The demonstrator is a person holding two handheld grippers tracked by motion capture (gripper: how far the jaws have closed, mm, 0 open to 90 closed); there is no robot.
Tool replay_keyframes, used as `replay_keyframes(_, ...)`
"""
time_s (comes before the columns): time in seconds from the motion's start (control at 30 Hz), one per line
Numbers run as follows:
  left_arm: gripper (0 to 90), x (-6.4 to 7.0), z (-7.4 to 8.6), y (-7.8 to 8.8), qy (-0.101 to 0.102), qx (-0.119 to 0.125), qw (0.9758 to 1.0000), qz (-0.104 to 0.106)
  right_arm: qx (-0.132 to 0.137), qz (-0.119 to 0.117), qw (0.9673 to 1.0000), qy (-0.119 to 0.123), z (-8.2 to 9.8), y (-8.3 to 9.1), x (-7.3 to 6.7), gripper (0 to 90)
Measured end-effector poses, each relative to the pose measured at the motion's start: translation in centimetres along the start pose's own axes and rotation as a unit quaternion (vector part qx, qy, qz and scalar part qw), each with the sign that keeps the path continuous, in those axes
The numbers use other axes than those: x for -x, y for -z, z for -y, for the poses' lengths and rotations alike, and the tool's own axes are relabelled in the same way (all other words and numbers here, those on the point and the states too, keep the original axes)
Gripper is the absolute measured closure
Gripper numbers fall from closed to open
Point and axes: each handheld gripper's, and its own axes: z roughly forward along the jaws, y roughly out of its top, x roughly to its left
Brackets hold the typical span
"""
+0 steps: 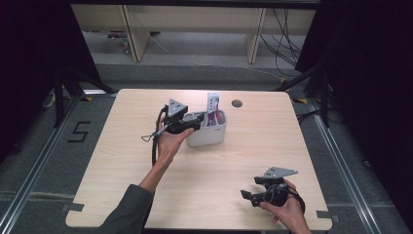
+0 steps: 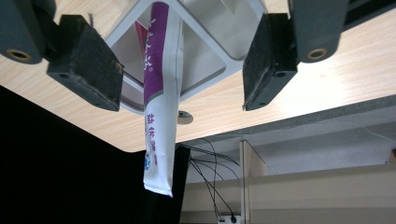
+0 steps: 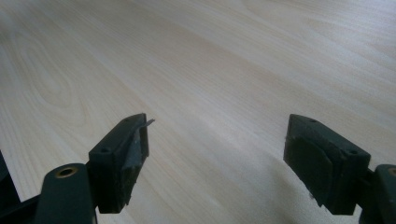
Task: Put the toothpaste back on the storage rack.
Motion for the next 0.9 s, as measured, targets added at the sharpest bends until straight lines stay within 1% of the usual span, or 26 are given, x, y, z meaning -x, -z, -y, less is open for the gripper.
replay_keyframes(0.07, 27.0, -0.1, 0.0, 0.2, 0.000, -0.003, 1.0000, 0.000, 0.001, 0.002, 1.0000, 0.001, 0.0, 0.0, 0.0, 23.2)
replay_keyframes(0.1, 26.7, -0.2, -0.1, 0.3, 0.002, -0.004, 1.0000, 0.000, -0.001, 0.000, 1.0000, -0.003, 0.0, 0.0, 0.0, 23.2)
replay_keyframes(0.13, 26.4, -0.3, -0.1, 0.5, 0.004, -0.005, 1.0000, -0.001, 0.000, 0.002, 1.0000, -0.001, 0.0, 0.0, 0.0, 23.1)
replay_keyframes(0.17, 26.2, -0.4, -0.1, 0.6, 0.008, -0.005, 1.0000, 0.000, -0.001, -0.001, 1.0000, -0.010, 0.0, 0.0, -0.1, 23.2)
replay_keyframes(0.23, 25.5, -0.7, -0.2, 0.9, 0.010, -0.008, 0.9999, -0.001, -0.003, -0.005, 1.0000, -0.003, 0.0, -0.1, 0.0, 23.1)
replay_keyframes(0.27, 25.0, -0.7, -0.2, 1.0, 0.009, -0.008, 0.9999, 0.000, -0.006, -0.005, 0.9998, -0.021, 0.0, 0.0, -0.2, 23.1)
replay_keyframes(0.3, 24.9, -0.8, -0.2, 1.1, 0.010, -0.008, 0.9999, 0.000, -0.003, -0.007, 0.9998, -0.017, 0.0, -0.1, -0.1, 23.1)
replay_keyframes(0.33, 24.9, -0.8, -0.2, 1.2, 0.009, -0.007, 0.9999, 0.001, -0.006, -0.010, 0.9997, -0.021, 0.0, -0.1, -0.2, 23.1)
replay_keyframes(0.37, 25.0, -0.9, -0.2, 1.4, 0.007, -0.008, 0.9999, -0.002, -0.002, 0.002, 1.0000, 0.000, 0.0, 0.0, 0.1, 23.1)
replay_keyframes(0.4, 24.9, -1.0, -0.1, 1.5, 0.008, -0.006, 0.9999, -0.002, -0.002, 0.003, 1.0000, 0.000, 0.0, -0.1, 0.1, 23.1)
replay_keyframes(0.43, 24.9, -1.1, -0.1, 1.6, 0.007, -0.006, 1.0000, -0.002, -0.002, -0.001, 1.0000, -0.006, 0.0, -0.1, 0.0, 23.1)
replay_keyframes(0.47, 24.9, -1.1, 0.0, 1.7, 0.007, -0.007, 0.9999, -0.002, 0.001, -0.003, 1.0000, 0.005, 0.0, -0.2, 0.1, 23.1)
replay_keyframes(0.6, 24.2, -1.5, 0.4, 2.1, 0.007, -0.010, 0.9999, -0.004, 0.000, -0.004, 1.0000, 0.000, 0.1, -0.2, 0.1, 23.1)
replay_keyframes(0.67, 23.6, -1.7, 0.5, 2.4, 0.009, -0.011, 0.9999, 0.000, 0.000, -0.005, 1.0000, -0.002, 0.0, -0.2, 0.1, 23.1)
replay_keyframes(0.73, 23.3, -1.8, 0.7, 2.6, 0.004, -0.012, 0.9999, 0.002, -0.001, -0.003, 1.0000, -0.001, 0.0, -0.2, 0.1, 23.1)
replay_keyframes(0.8, 22.9, -1.8, 0.8, 3.0, 0.004, -0.012, 0.9999, 0.000, 0.000, -0.003, 1.0000, 0.000, 0.0, -0.2, 0.1, 23.1)
replay_keyframes(0.87, 22.9, -1.9, 1.0, 3.3, 0.005, -0.012, 0.9999, 0.003, 0.000, 0.004, 1.0000, 0.000, 0.1, -0.1, 0.1, 23.1)
replay_keyframes(0.9, 22.9, -1.9, 1.0, 3.4, 0.005, -0.011, 0.9999, 0.003, -0.002, 0.002, 1.0000, -0.007, 0.1, -0.2, 0.0, 23.1)
